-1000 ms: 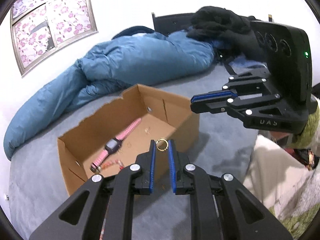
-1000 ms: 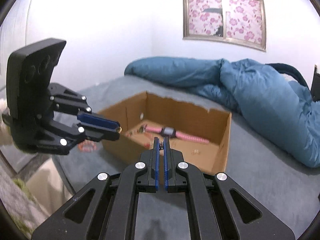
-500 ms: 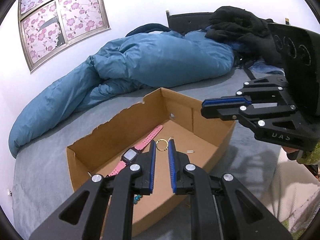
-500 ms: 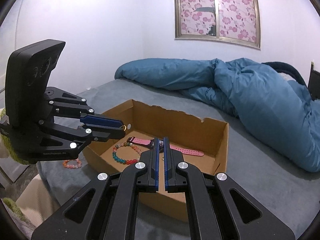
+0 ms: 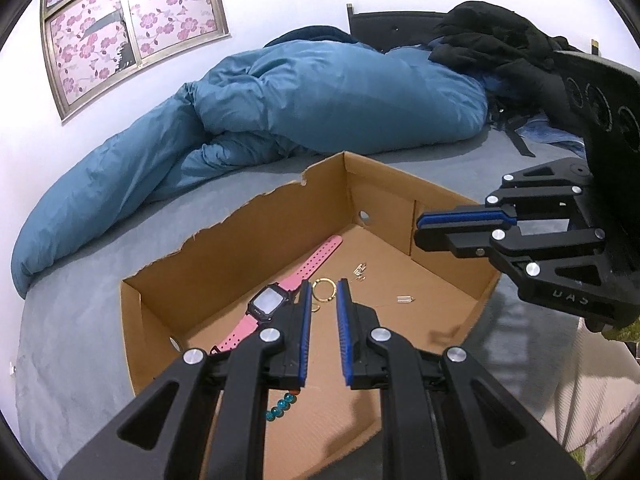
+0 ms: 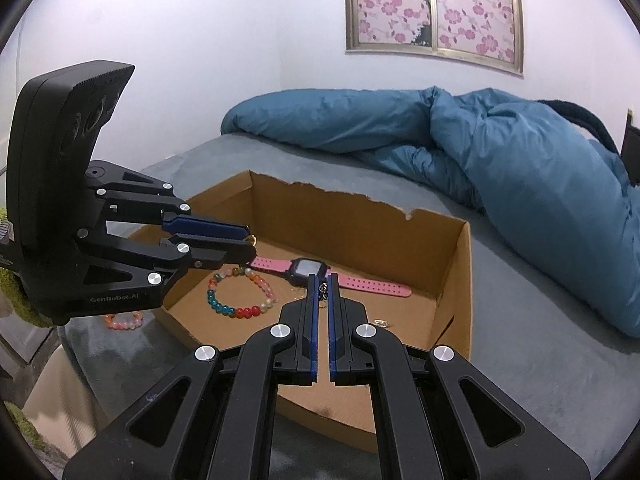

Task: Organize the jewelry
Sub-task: 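Open both tools to drop the ring and chain into the box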

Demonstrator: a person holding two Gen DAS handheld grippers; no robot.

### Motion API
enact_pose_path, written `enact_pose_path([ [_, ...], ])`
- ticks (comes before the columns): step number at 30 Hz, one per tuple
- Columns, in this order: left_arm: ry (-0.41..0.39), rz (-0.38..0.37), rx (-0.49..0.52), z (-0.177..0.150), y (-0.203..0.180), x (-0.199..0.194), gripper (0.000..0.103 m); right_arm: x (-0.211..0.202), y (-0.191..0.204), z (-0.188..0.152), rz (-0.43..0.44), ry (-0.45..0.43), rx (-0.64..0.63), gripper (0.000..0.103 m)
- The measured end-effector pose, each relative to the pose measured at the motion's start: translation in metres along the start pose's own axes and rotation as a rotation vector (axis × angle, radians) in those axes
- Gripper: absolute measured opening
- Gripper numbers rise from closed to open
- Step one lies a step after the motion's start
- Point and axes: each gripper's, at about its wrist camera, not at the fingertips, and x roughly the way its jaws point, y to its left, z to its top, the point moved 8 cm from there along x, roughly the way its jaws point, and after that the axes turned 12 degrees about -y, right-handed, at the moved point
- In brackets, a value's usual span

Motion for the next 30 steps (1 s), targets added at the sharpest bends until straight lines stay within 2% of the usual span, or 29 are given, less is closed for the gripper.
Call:
enact_pose_path([
  [17, 0.045, 0.024, -0.024, -0.009, 0.008, 0.016, 0.012, 0.016, 0.001, -0.012, -0.012, 0.063, 0.002, 0.004],
  [21, 0.049, 0.028, -0.035, -0.01, 0.01, 0.015, 0.012, 0.016, 0.001, -0.012, -0.013, 0.06, 0.002, 0.013],
  [26, 0.04, 0.037, -0.043, -0.01, 0.012, 0.01, 0.028, 0.014, 0.001, -0.011, -0.013, 0.05, 0.002, 0.022],
  [30, 0.029, 0.046, -0.044, -0.009, 0.013, 0.006, 0.036, 0.012, 0.0, -0.009, -0.016, 0.042, 0.002, 0.029],
])
